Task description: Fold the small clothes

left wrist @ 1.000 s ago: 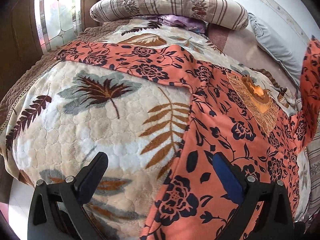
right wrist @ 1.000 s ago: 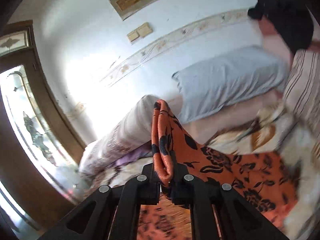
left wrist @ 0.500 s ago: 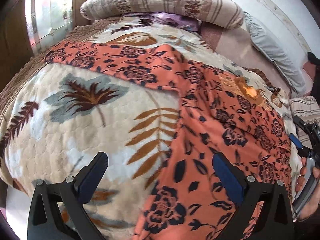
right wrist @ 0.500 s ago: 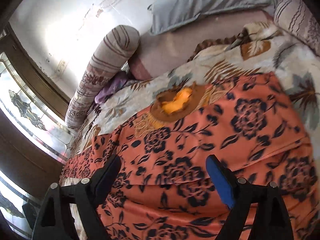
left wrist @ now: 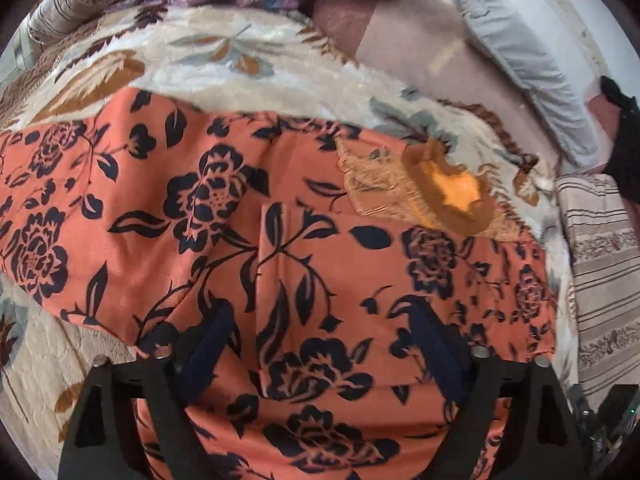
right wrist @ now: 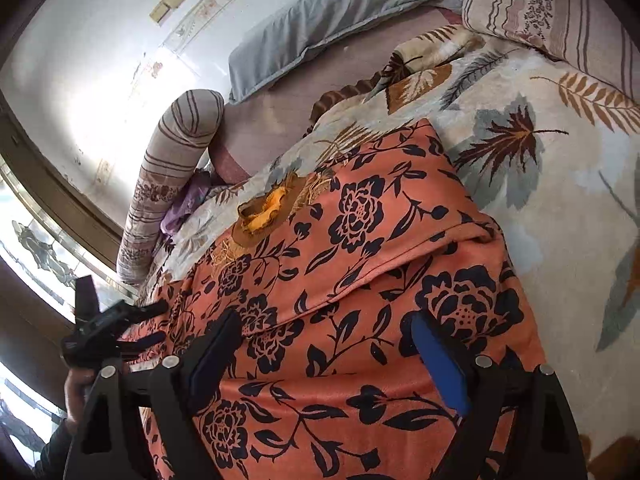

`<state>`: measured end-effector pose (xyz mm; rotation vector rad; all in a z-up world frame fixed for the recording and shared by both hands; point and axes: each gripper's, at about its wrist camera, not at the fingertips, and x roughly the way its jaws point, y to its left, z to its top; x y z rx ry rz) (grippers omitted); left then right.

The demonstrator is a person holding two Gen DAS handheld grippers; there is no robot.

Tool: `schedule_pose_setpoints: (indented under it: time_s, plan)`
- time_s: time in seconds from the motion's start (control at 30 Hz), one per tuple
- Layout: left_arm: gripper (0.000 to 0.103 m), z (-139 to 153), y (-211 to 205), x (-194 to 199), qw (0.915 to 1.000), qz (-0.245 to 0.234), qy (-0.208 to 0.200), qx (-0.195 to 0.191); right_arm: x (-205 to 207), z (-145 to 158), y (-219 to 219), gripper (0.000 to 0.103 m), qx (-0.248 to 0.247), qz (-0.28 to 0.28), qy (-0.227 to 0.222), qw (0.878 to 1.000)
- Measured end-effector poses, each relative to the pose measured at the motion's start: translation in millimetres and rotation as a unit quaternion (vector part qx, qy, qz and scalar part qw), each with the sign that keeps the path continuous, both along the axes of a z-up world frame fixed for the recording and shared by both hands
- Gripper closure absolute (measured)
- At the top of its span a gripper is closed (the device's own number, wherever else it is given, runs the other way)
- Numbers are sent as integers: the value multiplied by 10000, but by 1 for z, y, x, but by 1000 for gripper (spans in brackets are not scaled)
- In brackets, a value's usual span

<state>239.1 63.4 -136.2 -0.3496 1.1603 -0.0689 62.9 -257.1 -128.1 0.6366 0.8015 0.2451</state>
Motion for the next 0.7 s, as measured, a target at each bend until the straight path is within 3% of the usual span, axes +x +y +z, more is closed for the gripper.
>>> schedule_pose_setpoints:
  time_s: [0.03, 0.07, 0.1, 0.17, 0.2, 0.27, 0.33, 0.4, 0.47, 0.57, 0.6, 0.63, 0.7]
  plan:
    - [47, -8, 0, 3, 9997, 30, 175, 175, 1, -1, -5, 14, 107, -39, 7, 9999]
    - [58, -6, -1, 2, 9992, 57, 62, 383, 1, -3, -10, 14, 223, -86, 34, 9997]
    - [67, -3, -2, 1, 9989, 33, -14, 462, 1, -5, -14, 14, 306, -144, 54, 9994]
    - [96, 2, -3, 2, 9987, -21, -23, 505, 1, -9, -23, 14, 447, -248, 86, 9987]
    - [97, 7, -3, 1, 9986, -22, -112, 511, 2, -11, -26, 14, 523, -301, 131, 9981]
    - [97, 26, -10, -3, 9958, -112, -574, 698, 2, -13, -30, 14, 642, -365, 164, 9971]
    - [97, 57, -19, -15, 9867, -234, -1260, 1002, 2, -12, -32, 14, 638, -408, 128, 9970]
    - [97, 71, -20, -22, 9787, -152, -1640, 1223, 2, -11, -34, 14, 604, -434, 85, 9972]
    - [96, 52, -14, -14, 9825, -105, -1313, 1315, 3, -10, -36, 14, 615, -454, 76, 9970]
    - [92, -2, -6, -3, 9895, -133, -310, 1405, 5, -5, -38, 14, 636, -508, 86, 9966]
    - [89, 0, -8, -8, 9875, -155, -613, 1443, 7, -1, -39, 14, 694, -527, 72, 9962]
    - [85, 4, -11, -12, 9840, -194, -721, 1619, 10, 5, -41, 14, 817, -516, 25, 9953]
    - [55, 10, -14, -13, 9820, -254, -667, 1749, 21, 18, -41, 11, 970, -480, -105, 9941]
